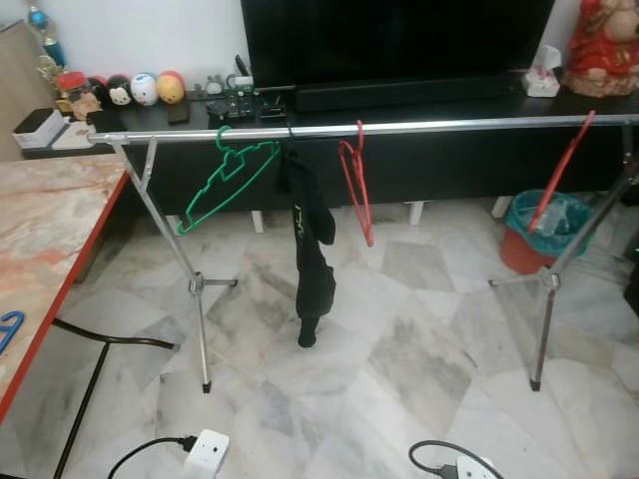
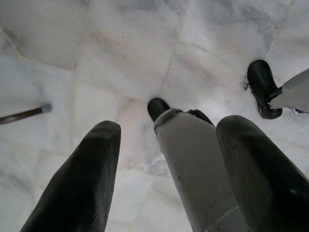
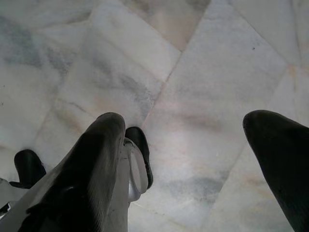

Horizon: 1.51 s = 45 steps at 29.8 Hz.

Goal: Hang hanger

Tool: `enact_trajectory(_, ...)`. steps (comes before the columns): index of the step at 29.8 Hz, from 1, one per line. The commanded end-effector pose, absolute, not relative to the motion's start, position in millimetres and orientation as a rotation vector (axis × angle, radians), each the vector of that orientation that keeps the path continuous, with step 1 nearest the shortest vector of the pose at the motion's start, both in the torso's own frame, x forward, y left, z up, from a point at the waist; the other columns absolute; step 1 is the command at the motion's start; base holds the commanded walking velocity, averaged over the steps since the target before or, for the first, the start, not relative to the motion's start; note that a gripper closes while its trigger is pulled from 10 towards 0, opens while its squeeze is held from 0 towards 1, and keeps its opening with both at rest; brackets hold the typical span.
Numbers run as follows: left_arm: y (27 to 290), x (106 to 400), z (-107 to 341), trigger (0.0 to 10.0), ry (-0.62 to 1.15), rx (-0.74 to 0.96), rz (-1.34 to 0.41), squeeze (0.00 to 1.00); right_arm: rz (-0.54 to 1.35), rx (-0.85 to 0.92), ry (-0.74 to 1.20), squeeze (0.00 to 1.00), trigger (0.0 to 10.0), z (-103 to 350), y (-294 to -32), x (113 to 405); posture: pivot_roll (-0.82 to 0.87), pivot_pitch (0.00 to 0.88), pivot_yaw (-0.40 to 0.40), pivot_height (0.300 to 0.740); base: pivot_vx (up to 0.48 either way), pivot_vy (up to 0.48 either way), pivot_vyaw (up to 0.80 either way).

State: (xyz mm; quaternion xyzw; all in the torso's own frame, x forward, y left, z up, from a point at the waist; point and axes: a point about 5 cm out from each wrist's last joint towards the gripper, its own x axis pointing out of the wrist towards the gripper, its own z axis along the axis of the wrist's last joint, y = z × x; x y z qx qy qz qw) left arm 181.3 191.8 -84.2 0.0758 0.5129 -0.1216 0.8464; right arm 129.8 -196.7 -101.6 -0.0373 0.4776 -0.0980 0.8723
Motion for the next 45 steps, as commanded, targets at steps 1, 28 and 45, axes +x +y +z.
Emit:
enact_trajectory(1, 194.4, 179.4, -84.8, 10.0, 1.090, 0.176, -0.255, 0.00, -0.202, -0.080, 1.009, 0.00, 10.0, -102.4, -196.7, 127.9, -0.09, 0.000, 0.058, 0.740, 0.000, 0.000, -0.79)
enact_trajectory(28, 194.6, 180.3, -84.3, 10.0, 1.083, 0.193, -0.259, 0.00, -0.201, -0.085, 1.008, 0.00, 10.0, -102.4, -197.3, 127.6, -0.09, 0.000, 0.058, 0.740, 0.000, -0.132, -0.78)
enact_trajectory(45, 194.6, 180.4, -84.3, 10.0, 1.079, 0.187, -0.249, 0.00, -0.200, -0.088, 1.010, 0.00, 10.0, -102.5, -197.8, 127.0, -0.09, 0.000, 0.057, 0.740, 0.000, 0.000, -0.78)
